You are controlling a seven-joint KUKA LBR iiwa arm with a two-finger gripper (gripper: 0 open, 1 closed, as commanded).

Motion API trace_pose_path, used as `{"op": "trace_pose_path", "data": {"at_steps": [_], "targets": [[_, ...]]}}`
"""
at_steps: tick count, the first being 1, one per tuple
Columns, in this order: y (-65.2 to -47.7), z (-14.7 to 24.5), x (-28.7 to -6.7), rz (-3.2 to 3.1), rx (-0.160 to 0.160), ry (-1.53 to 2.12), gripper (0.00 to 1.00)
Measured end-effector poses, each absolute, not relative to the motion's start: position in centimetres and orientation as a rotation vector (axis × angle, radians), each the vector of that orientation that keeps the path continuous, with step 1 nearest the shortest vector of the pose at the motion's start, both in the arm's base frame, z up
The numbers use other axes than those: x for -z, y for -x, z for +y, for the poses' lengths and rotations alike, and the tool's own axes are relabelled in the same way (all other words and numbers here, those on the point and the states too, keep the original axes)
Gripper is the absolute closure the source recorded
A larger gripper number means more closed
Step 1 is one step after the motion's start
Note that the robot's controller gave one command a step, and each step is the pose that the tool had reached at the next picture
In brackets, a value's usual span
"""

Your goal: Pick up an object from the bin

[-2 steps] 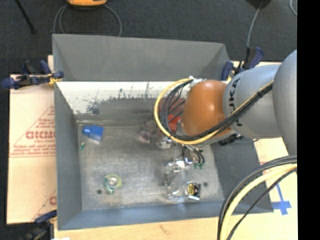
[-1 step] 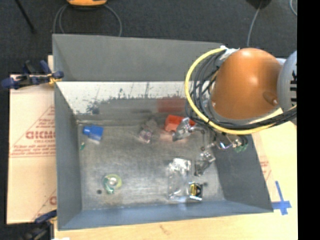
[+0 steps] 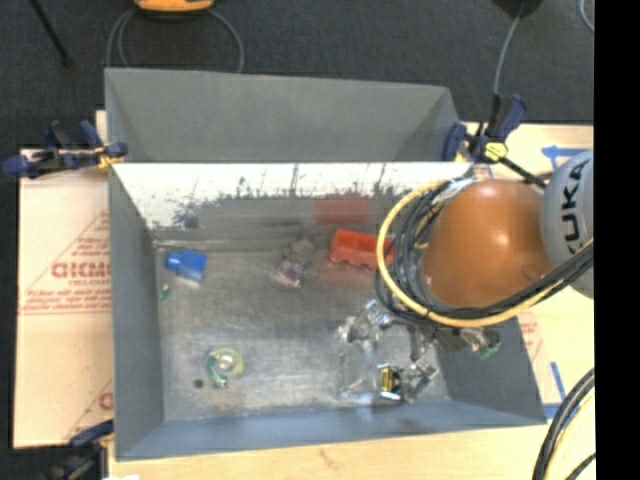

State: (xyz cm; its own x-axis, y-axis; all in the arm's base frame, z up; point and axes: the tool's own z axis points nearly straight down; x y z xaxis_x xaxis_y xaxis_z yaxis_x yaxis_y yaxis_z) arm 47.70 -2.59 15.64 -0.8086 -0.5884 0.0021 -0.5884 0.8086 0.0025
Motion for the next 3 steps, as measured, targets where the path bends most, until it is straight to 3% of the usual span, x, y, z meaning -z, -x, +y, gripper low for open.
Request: {"op": "trace_pose_path", "data": {"at_steps": [1, 2, 3], "targets": [[-49.8, -4.2, -10.7, -3.101, 0.01, -0.617, 0.0], [-51.4, -6.3, -7.7, -3.091, 0.002, -0.666, 0.0], [-51.5, -6.6, -7.9, -3.096, -0.006, -0.663, 1.0]]}}
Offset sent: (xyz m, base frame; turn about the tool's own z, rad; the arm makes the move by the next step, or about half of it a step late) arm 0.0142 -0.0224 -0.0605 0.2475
